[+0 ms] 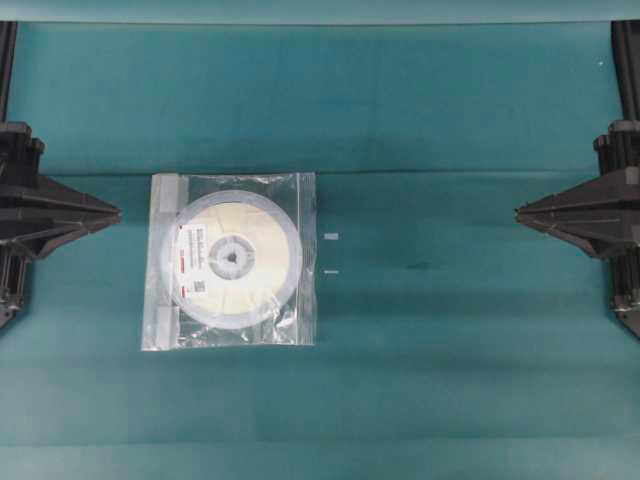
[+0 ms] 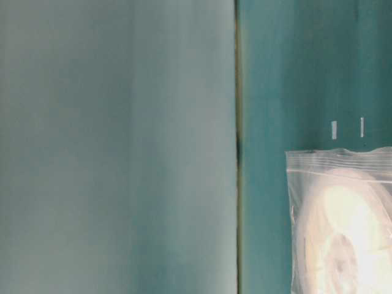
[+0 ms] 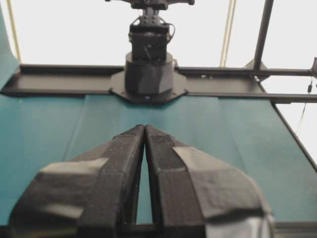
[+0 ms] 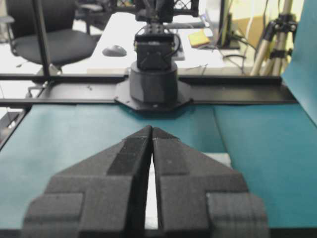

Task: Take out the reel from the clear zip bag.
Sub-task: 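Move both grippers inward toward the clear bag's left and right edges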

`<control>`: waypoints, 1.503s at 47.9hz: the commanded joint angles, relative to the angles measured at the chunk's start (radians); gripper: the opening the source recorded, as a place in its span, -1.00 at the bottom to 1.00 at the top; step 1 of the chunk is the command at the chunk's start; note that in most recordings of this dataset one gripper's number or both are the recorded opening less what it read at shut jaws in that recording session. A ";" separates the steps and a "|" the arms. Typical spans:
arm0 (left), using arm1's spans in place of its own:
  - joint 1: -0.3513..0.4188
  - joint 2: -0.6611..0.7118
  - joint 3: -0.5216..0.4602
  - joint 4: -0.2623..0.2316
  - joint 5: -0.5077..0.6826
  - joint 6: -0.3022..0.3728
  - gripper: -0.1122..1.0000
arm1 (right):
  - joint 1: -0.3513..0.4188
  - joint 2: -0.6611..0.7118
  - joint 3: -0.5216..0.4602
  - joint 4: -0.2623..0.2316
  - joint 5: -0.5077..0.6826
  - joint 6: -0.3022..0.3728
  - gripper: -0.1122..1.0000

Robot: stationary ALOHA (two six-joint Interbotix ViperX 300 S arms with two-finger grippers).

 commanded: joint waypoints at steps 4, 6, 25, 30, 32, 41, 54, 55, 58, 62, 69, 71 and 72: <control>-0.003 0.025 -0.020 0.009 0.011 -0.051 -0.63 | 0.005 0.006 -0.028 0.026 -0.011 0.018 -0.70; -0.002 0.025 -0.021 0.009 0.011 -0.077 -0.73 | 0.005 0.003 -0.028 0.035 -0.011 0.035 -0.78; 0.021 0.123 -0.060 0.009 0.150 -0.433 -0.83 | -0.051 0.083 -0.037 0.046 0.009 0.287 -0.80; 0.040 0.161 -0.063 0.009 0.152 -0.532 -0.83 | -0.067 0.132 -0.037 0.046 0.012 0.350 -0.80; 0.049 0.176 -0.064 0.009 0.156 -0.578 -0.83 | -0.072 0.156 -0.040 0.048 0.011 0.373 -0.80; 0.084 0.255 -0.051 0.008 0.169 -0.769 -0.83 | -0.087 0.291 -0.064 0.081 0.014 0.528 -0.80; 0.084 0.302 0.012 0.009 0.170 -0.827 -0.83 | -0.100 0.503 -0.144 0.121 0.117 0.713 -0.80; 0.084 0.301 0.018 0.009 0.172 -0.830 -0.83 | -0.098 0.518 -0.152 0.121 0.124 0.721 -0.80; 0.087 0.293 0.041 0.009 0.169 -0.853 -0.83 | -0.094 0.558 -0.178 0.117 0.144 0.726 -0.80; 0.097 0.268 0.064 0.009 0.166 -0.881 -0.83 | -0.086 0.607 -0.210 0.115 0.152 0.723 -0.80; 0.104 0.255 0.106 0.009 0.166 -0.900 -0.73 | -0.084 0.670 -0.247 0.115 0.152 0.726 -0.78; 0.104 0.256 0.115 0.009 0.167 -0.902 -0.63 | -0.084 0.686 -0.258 0.114 0.152 0.724 -0.75; 0.104 0.258 0.120 0.009 0.167 -0.902 -0.56 | -0.084 0.692 -0.262 0.115 0.152 0.724 -0.71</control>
